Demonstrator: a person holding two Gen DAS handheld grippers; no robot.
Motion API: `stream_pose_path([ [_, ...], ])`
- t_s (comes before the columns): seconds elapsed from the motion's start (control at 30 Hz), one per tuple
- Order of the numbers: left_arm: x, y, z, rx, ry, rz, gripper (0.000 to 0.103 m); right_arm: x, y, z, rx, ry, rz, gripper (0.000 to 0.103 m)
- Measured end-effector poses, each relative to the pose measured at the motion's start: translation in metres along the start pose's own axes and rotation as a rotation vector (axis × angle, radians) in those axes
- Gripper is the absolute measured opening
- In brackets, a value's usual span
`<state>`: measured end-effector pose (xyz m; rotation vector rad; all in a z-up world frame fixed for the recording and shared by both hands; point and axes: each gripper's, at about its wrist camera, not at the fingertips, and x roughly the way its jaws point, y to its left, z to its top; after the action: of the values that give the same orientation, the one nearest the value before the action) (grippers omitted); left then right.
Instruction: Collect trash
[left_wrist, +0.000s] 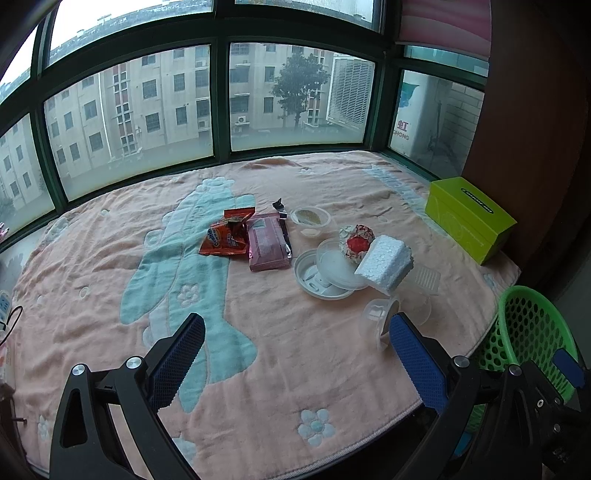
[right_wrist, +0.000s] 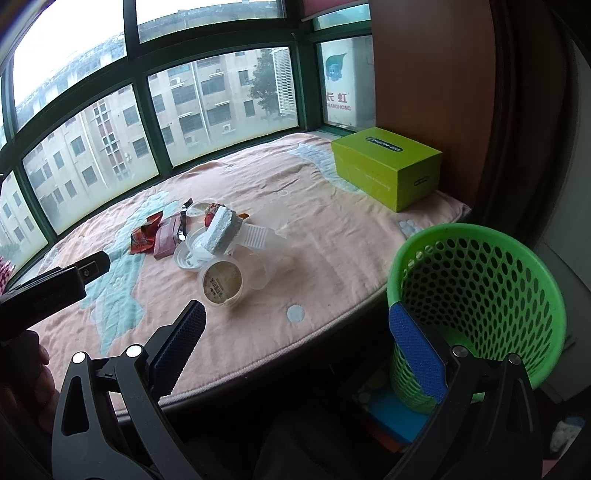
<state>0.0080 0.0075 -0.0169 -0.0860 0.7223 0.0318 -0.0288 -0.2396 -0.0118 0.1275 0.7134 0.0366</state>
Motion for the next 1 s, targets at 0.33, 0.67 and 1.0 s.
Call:
stream_pose_path([
  [0.33, 0.012, 0.012, 0.01, -0.006, 0.016, 0.015, 0.097, 0.015, 0.006, 0.008, -0.039, 0.015, -0.006, 0.098],
  [0.67, 0.02, 0.024, 0.029, -0.017, 0.018, 0.048, 0.097, 0.043, 0.015, 0.017, -0.062, 0.075, 0.073, 0.098],
  [1.0, 0.039, 0.024, 0.04, -0.018, 0.057, 0.031, 0.097, 0.064, 0.01, 0.034, -0.005, 0.114, 0.132, 0.098],
])
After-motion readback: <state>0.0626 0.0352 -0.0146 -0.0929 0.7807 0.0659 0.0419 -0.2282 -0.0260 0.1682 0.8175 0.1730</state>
